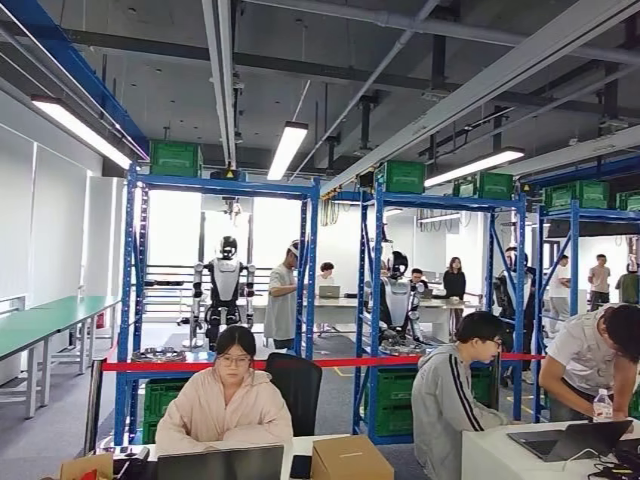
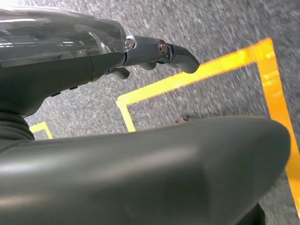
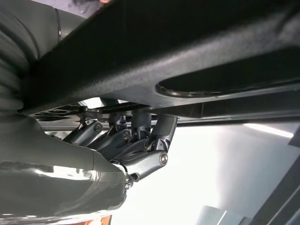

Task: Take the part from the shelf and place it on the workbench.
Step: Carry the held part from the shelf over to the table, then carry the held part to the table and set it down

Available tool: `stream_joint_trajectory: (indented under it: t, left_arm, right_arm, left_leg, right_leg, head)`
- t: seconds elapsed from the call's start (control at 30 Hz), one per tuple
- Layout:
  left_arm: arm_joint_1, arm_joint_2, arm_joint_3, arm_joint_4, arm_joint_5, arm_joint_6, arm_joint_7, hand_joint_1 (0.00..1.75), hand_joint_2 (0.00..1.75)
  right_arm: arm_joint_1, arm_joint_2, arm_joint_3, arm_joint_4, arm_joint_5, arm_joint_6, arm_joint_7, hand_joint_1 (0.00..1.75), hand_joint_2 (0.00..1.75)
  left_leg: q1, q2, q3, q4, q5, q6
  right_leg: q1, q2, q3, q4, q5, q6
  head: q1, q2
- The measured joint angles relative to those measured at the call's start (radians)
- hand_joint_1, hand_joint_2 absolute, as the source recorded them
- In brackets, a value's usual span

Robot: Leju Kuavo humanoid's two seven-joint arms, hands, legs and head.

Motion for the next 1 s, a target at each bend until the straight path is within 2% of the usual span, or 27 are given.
stream_joint_trajectory:
  t: [0.03, 0.07, 0.13, 0.17, 0.2, 0.23, 0.3, 0.33, 0.37, 0.47, 0.53, 0.57, 0.63, 0.67, 0.7, 0.73, 0.77, 0.83, 0.87, 0.9, 1.0]
  left_arm:
    - [-0.002, 0.000, 0.000, 0.000, 0.000, 0.000, -0.001, 0.00, 1.75]
    - [-0.005, -0.001, 0.000, 0.000, 0.000, 0.000, -0.001, 0.00, 1.75]
    - [-0.008, -0.001, 0.000, 0.000, 0.000, 0.000, -0.001, 0.00, 1.75]
    - [-0.007, -0.001, 0.000, 0.000, 0.001, 0.000, 0.000, 0.00, 1.75]
    - [-0.005, -0.001, 0.000, 0.000, 0.001, 0.000, 0.001, 0.00, 1.75]
    - [-0.004, -0.001, 0.000, 0.000, 0.001, 0.000, 0.002, 0.00, 1.75]
    - [-0.003, -0.001, 0.000, 0.000, 0.001, 0.000, 0.004, 0.00, 1.75]
    - [-0.003, -0.001, 0.000, 0.000, 0.001, 0.000, 0.006, 0.00, 1.75]
    - [-0.004, -0.002, 0.001, 0.000, 0.001, 0.000, 0.008, 0.00, 1.75]
    - [-0.002, -0.002, 0.001, 0.000, 0.001, 0.000, 0.014, 0.00, 1.75]
    - [-0.002, -0.003, 0.001, 0.000, 0.001, 0.000, 0.017, 0.00, 1.75]
    - [-0.004, -0.003, 0.001, 0.000, 0.001, 0.000, 0.018, 0.00, 1.75]
    - [-0.007, -0.004, 0.001, 0.000, 0.001, 0.000, 0.019, 0.00, 1.75]
    - [-0.008, -0.004, 0.002, 0.000, 0.001, 0.000, 0.021, 0.00, 1.75]
    - [-0.009, -0.004, 0.002, 0.000, 0.001, 0.000, 0.022, 0.00, 1.75]
    - [-0.009, -0.004, 0.002, 0.000, 0.000, 0.000, 0.023, 0.00, 1.75]
    - [-0.009, -0.005, 0.002, 0.000, 0.000, 0.000, 0.024, 0.00, 1.75]
    - [-0.012, -0.008, 0.001, 0.000, -0.002, 0.000, 0.024, 0.00, 1.75]
    - [-0.013, -0.010, 0.001, 0.000, -0.004, 0.000, 0.022, 0.00, 1.75]
    - [-0.014, -0.012, 0.001, 0.000, -0.006, 0.000, 0.019, 0.00, 1.75]
    - [-0.015, -0.015, 0.000, 0.000, -0.014, -0.005, 0.010, 0.00, 1.75]
  right_arm:
    - [-0.008, -0.002, 0.001, 0.000, 0.011, -0.002, 0.000, 1.75, 1.75]
    - [-0.017, -0.003, 0.002, 0.000, 0.017, -0.003, 0.000, 1.75, 1.75]
    - [-0.028, -0.006, 0.005, 0.000, 0.018, -0.003, 0.000, 1.75, 1.75]
    - [-0.030, -0.007, 0.007, 0.001, 0.015, -0.003, 0.001, 1.75, 1.75]
    - [-0.030, -0.008, 0.009, 0.001, 0.012, -0.003, 0.004, 1.75, 1.75]
    - [-0.032, -0.010, 0.011, 0.002, 0.009, -0.003, 0.006, 1.75, 1.75]
    - [-0.037, -0.012, 0.014, 0.002, 0.005, -0.003, 0.008, 1.75, 1.75]
    - [-0.041, -0.013, 0.016, 0.003, 0.004, -0.003, 0.008, 1.75, 1.75]
    - [-0.044, -0.014, 0.017, 0.003, 0.002, -0.003, 0.009, 1.75, 1.75]
    - [-0.048, -0.017, 0.023, 0.004, -0.002, -0.003, 0.011, 1.75, 1.75]
    - [-0.050, -0.019, 0.026, 0.004, -0.007, -0.003, 0.013, 1.75, 1.75]
    - [-0.052, -0.020, 0.027, 0.004, -0.008, -0.005, 0.015, 1.75, 1.75]
    - [-0.054, -0.023, 0.028, 0.006, -0.005, -0.010, 0.019, 1.75, 1.75]
    - [-0.054, -0.025, 0.028, 0.008, -0.001, -0.015, 0.021, 1.75, 1.75]
    - [-0.054, -0.027, 0.029, 0.010, 0.005, -0.020, 0.024, 1.75, 1.75]
    - [-0.056, -0.028, 0.030, 0.013, 0.011, -0.026, 0.027, 1.75, 1.75]
    - [-0.060, -0.029, 0.030, 0.016, 0.019, -0.033, 0.032, 1.75, 1.75]
    - [-0.079, -0.030, 0.030, 0.024, 0.031, -0.049, 0.043, 1.75, 1.75]
    - [-0.093, -0.031, 0.030, 0.032, 0.037, -0.060, 0.051, 1.75, 1.75]
    - [-0.109, -0.031, 0.029, 0.043, 0.044, -0.071, 0.060, 1.75, 1.75]
    - [-0.165, -0.029, 0.024, 0.097, 0.074, -0.113, 0.092, 1.75, 1.75]
  left_leg:
    - [-0.001, 0.000, -0.007, 0.020, -0.012, -0.002]
    - [-0.002, 0.000, -0.027, 0.060, -0.032, -0.003]
    - [-0.003, 0.000, -0.098, 0.177, -0.078, -0.010]
    - [-0.002, 0.000, -0.132, 0.222, -0.089, -0.013]
    - [-0.001, 0.001, -0.152, 0.238, -0.082, -0.018]
    - [0.001, 0.001, -0.154, 0.217, -0.054, -0.022]
    - [0.007, 0.005, -0.121, 0.106, 0.034, -0.031]
    - [0.007, 0.008, -0.105, 0.050, 0.060, -0.031]
    - [0.006, 0.010, -0.096, 0.017, 0.076, -0.025]
    - [-0.001, 0.011, -0.096, 0.004, 0.078, -0.001]
    - [0.001, 0.009, -0.093, 0.003, 0.078, 0.008]
    - [0.003, 0.008, -0.091, 0.002, 0.078, 0.012]
    - [0.002, 0.006, -0.089, 0.002, 0.076, 0.018]
    - [0.001, 0.005, -0.089, 0.002, 0.075, 0.019]
    - [0.000, 0.003, -0.087, 0.002, 0.074, 0.020]
    - [-0.002, 0.001, -0.085, 0.002, 0.073, 0.021]
    - [-0.003, -0.002, -0.082, 0.002, 0.072, 0.021]
    - [-0.005, -0.007, -0.080, 0.001, 0.071, 0.021]
    - [-0.005, -0.008, -0.080, 0.000, 0.071, 0.019]
    - [-0.004, -0.009, -0.082, -0.001, 0.071, 0.015]
    - [-0.002, -0.009, -0.081, -0.007, 0.072, -0.001]
  right_leg:
    - [-0.004, -0.005, 0.014, -0.011, -0.001, -0.003]
    - [-0.007, -0.011, 0.026, -0.019, -0.003, -0.004]
    - [-0.007, -0.023, 0.036, -0.022, -0.011, -0.007]
    - [-0.008, -0.028, 0.040, -0.022, -0.016, -0.007]
    - [-0.009, -0.032, 0.045, -0.021, -0.021, -0.005]
    - [-0.010, -0.035, 0.050, -0.020, -0.025, -0.002]
    - [-0.014, -0.038, 0.062, -0.016, -0.037, 0.007]
    - [-0.014, -0.039, 0.064, -0.011, -0.042, 0.012]
    - [-0.014, -0.041, 0.063, -0.007, -0.046, 0.017]
    - [-0.014, -0.043, 0.058, 0.001, -0.053, 0.029]
    - [-0.017, -0.034, 0.050, 0.027, -0.076, 0.039]
    - [-0.019, -0.026, 0.033, 0.068, -0.101, 0.044]
    - [-0.022, -0.013, -0.030, 0.202, -0.164, 0.052]
    - [-0.023, -0.012, -0.061, 0.263, -0.183, 0.053]
    - [-0.023, -0.011, -0.080, 0.294, -0.185, 0.053]
    - [-0.023, -0.010, -0.078, 0.283, -0.166, 0.051]
    - [-0.022, -0.008, -0.058, 0.233, -0.130, 0.045]
    - [-0.018, 0.002, 0.005, 0.089, -0.059, 0.029]
    - [-0.014, 0.007, 0.027, 0.038, -0.041, 0.021]
    - [-0.011, 0.010, 0.038, 0.012, -0.036, 0.016]
    - [-0.011, 0.008, 0.044, -0.008, -0.031, 0.010]
  head:
    - [0.000, 0.000]
    - [0.000, 0.000]
    - [0.000, -0.001]
    - [0.000, -0.001]
    - [0.000, -0.001]
    - [0.001, -0.001]
    - [0.001, -0.001]
    - [0.000, -0.001]
    - [0.000, -0.001]
    - [0.000, -0.001]
    - [0.000, -0.001]
    - [0.000, -0.001]
    - [0.000, -0.001]
    - [0.000, -0.001]
    - [0.000, -0.001]
    - [0.000, -0.001]
    - [0.000, -0.001]
    - [0.000, -0.001]
    - [0.000, -0.001]
    - [0.000, -0.001]
    - [0.000, -0.001]
